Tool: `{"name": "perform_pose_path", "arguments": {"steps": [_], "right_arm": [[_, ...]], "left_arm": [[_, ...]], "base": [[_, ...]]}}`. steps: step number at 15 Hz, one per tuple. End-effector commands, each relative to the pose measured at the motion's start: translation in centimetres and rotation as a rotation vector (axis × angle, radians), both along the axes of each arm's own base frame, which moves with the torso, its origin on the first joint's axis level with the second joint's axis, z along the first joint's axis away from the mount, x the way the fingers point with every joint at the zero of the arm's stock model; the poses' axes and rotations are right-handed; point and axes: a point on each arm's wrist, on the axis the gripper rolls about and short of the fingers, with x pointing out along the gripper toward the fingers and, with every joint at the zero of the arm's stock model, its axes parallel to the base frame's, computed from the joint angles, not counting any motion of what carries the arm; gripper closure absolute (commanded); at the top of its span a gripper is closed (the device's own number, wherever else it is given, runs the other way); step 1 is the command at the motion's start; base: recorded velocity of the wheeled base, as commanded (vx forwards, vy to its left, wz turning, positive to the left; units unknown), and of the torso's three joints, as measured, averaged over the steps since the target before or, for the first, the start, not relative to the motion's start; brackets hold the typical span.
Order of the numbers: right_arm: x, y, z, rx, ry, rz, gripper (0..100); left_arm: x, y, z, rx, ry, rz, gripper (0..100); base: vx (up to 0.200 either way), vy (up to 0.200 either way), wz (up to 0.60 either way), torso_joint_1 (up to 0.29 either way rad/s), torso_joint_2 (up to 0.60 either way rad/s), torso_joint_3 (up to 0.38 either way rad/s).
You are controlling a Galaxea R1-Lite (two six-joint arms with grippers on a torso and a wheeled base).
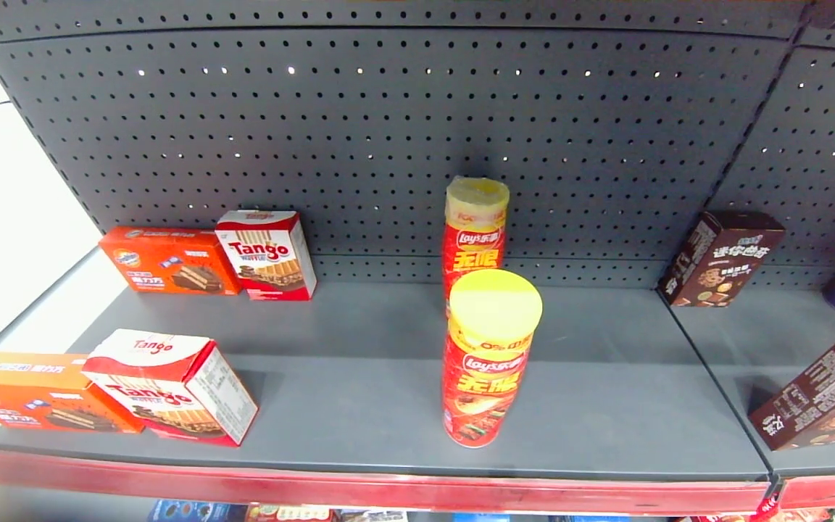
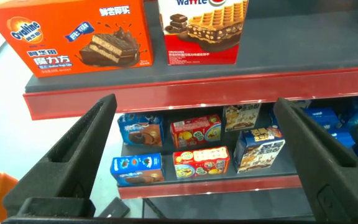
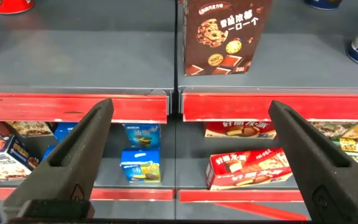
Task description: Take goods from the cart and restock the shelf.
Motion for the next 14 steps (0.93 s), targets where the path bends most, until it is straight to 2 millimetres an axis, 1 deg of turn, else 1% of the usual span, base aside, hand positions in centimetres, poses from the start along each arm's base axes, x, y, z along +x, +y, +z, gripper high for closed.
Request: {"name": "perform_pose_path", "arguments": {"steps": [1,14], "right_arm": [[0.03,0.0,0.0,0.0,0.004,0.001,0],[0.03,0.0,0.01,0.001,0.003,0.005,0]], "left_arm": [[0.02,0.0,-0.02,0.001,0.002,0.001,0],[0.02,0.0,-0.02,0.001,0.002,-0.001,0]], "base": [[0.0,0.0,0.0,0.0,0.0,0.0],[0.0,0.0,0.0,0.0,0.0,0.0]]}}
